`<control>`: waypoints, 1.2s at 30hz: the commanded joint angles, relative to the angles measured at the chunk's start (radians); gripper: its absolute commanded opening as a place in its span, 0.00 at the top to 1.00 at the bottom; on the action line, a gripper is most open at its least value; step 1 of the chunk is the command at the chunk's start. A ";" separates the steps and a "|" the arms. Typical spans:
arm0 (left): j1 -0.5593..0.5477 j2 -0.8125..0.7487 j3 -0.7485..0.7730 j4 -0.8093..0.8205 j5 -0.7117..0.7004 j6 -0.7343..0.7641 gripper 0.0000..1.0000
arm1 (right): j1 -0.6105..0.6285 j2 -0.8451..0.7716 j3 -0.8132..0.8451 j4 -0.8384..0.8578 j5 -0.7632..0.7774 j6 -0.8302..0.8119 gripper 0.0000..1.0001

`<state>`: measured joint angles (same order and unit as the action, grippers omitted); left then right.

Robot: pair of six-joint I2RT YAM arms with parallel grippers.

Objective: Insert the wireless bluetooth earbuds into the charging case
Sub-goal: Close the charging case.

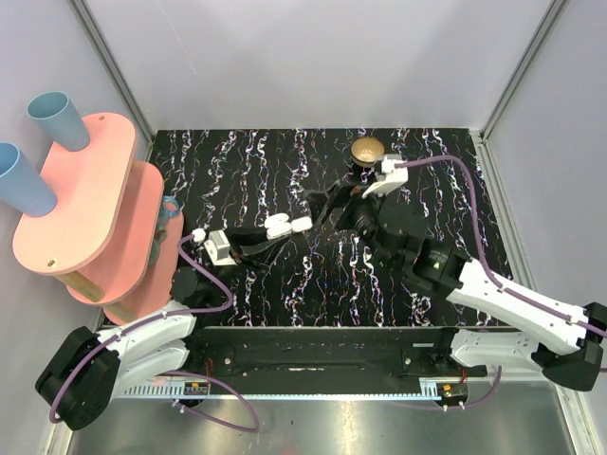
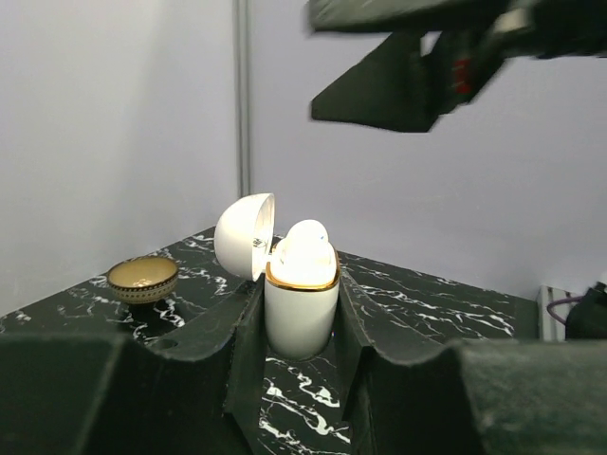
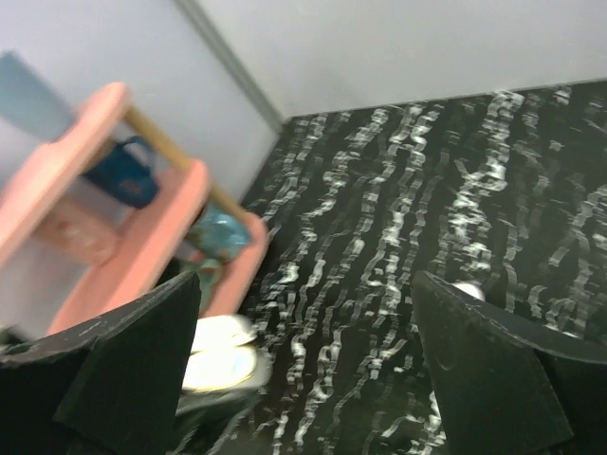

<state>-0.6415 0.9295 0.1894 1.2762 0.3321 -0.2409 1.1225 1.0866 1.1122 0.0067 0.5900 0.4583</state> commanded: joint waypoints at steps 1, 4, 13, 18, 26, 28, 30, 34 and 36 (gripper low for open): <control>0.002 -0.008 0.065 0.390 0.161 -0.029 1.00 | -0.174 -0.017 0.047 -0.207 -0.166 0.094 0.00; 0.000 -0.020 0.093 0.390 0.238 -0.061 1.00 | -0.225 -0.014 0.052 -0.264 -0.223 0.108 0.00; 0.002 0.057 0.195 0.390 0.444 -0.132 1.00 | -0.270 -0.100 0.009 -0.278 -0.329 0.118 0.00; 0.002 0.120 0.266 0.390 0.521 -0.184 1.00 | -0.270 -0.097 0.026 -0.303 -0.378 0.079 0.00; 0.002 0.149 0.298 0.391 0.532 -0.207 1.00 | -0.270 -0.077 0.040 -0.267 -0.449 0.085 0.00; 0.000 0.152 0.300 0.391 0.536 -0.216 1.00 | -0.270 -0.064 0.046 -0.261 -0.456 0.088 0.00; 0.002 0.149 0.295 0.390 0.532 -0.216 1.00 | -0.270 -0.041 0.054 -0.261 -0.475 0.094 0.00; 0.002 0.149 0.288 0.391 0.516 -0.213 1.00 | -0.270 -0.011 0.061 -0.260 -0.524 0.117 0.00; 0.002 0.153 0.289 0.390 0.519 -0.218 1.00 | -0.270 -0.004 0.049 -0.235 -0.548 0.115 0.00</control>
<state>-0.6415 1.0817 0.4438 1.2850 0.8349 -0.4469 0.8562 1.0729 1.1267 -0.2886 0.1108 0.5625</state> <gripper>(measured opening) 0.336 0.994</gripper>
